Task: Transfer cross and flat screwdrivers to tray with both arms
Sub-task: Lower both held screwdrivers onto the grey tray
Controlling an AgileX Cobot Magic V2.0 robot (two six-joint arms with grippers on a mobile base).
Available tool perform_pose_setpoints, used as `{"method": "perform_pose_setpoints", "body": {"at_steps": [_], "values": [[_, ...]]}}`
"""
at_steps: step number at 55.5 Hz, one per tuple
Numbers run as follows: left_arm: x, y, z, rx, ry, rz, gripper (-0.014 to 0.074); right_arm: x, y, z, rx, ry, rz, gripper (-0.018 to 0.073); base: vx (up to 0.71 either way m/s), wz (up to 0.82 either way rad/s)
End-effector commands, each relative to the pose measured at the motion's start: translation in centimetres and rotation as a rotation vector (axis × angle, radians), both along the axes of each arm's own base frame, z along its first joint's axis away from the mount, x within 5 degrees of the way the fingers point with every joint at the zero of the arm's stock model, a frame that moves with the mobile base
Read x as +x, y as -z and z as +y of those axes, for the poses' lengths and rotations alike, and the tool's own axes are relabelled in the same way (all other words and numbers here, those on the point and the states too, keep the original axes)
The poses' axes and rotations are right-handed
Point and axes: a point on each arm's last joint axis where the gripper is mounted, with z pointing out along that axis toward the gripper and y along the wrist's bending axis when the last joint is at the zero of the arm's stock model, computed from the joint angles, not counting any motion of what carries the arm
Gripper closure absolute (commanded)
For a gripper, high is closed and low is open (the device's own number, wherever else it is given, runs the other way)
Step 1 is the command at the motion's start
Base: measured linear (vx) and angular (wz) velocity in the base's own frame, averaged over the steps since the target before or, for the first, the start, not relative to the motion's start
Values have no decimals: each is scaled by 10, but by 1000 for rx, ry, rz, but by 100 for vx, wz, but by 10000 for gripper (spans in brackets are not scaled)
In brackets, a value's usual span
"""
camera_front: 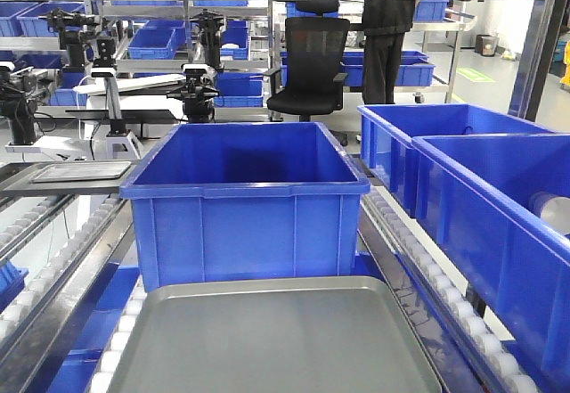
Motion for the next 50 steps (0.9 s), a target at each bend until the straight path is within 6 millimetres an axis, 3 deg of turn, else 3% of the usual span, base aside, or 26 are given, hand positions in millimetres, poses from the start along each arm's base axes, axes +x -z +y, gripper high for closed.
{"method": "perform_pose_setpoints", "body": {"at_steps": [1,9,15,27,36,50], "values": [[-2,-16,0,-55,6,-87,594,4,-13,-1,76,13,-69,567,0,0],[28,-1,-12,-115,30,57,594,38,8,11,210,-92,123,567,0,0],[71,22,-28,-167,42,210,594,71,28,24,278,-213,257,567,0,0],[141,84,-64,-292,66,496,594,132,83,79,290,-343,463,567,0,0],[166,122,-100,-336,117,614,594,166,122,110,316,-343,594,567,0,0],[179,154,-125,-366,119,694,594,195,158,119,304,-316,695,567,0,0]]}}
